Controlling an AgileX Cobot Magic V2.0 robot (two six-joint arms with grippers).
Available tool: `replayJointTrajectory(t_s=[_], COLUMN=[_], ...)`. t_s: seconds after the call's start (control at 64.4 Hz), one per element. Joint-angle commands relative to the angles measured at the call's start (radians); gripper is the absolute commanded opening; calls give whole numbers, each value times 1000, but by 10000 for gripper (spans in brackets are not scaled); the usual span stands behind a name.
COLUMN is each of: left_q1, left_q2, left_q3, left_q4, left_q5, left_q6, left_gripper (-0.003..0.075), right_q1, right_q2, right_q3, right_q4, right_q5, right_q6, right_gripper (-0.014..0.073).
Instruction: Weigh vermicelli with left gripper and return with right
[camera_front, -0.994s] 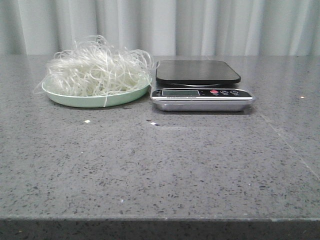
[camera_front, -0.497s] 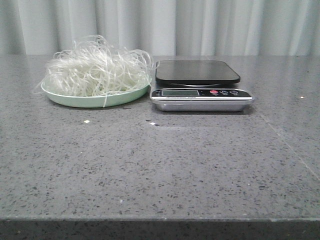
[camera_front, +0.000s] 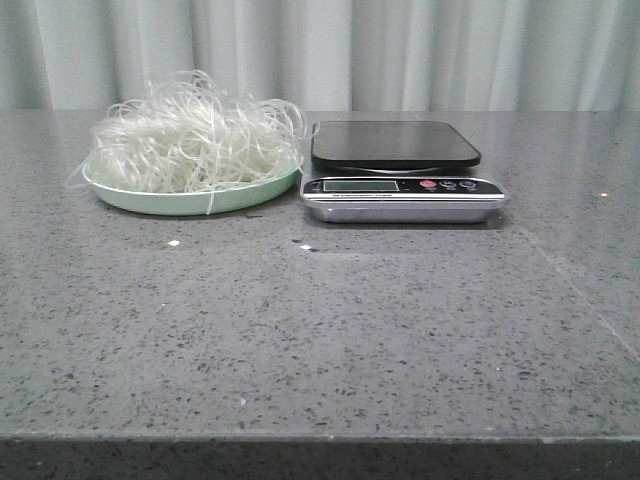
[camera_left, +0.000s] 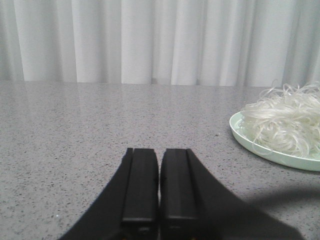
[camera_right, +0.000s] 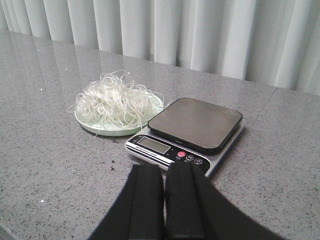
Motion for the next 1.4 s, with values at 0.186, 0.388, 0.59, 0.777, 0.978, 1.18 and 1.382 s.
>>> replayJointTrajectory(t_s=[0.186, 0.388, 0.59, 0.777, 0.978, 1.18, 1.382], left_q1=[1, 1, 1, 1, 1, 1, 1], left_q2=[-21, -21, -21, -21, -21, -21, -21], left_q3=[6, 6, 6, 6, 6, 6, 6], left_q4=[1, 1, 1, 1, 1, 1, 1], left_q5=[-80, -80, -80, -80, -80, -80, -80], left_q6=[-11, -11, -11, -11, -11, -11, -11], left_gripper=[128, 128, 128, 128, 128, 128, 128], right_q1=[-8, -8, -66, -290, -436, -446, -446], right_q2=[9, 9, 9, -7, -57, -128, -220], right_q3=[-24, -24, -24, 19, 139, 264, 395], right_q4=[7, 7, -21, -77, -74, -192, -196], right_q5=[-73, -79, -92, -123, -222, -295, -356], right_q6=[-7, -7, -7, -7, -7, 60, 156], right_gripper=[188, 188, 188, 188, 188, 188, 188])
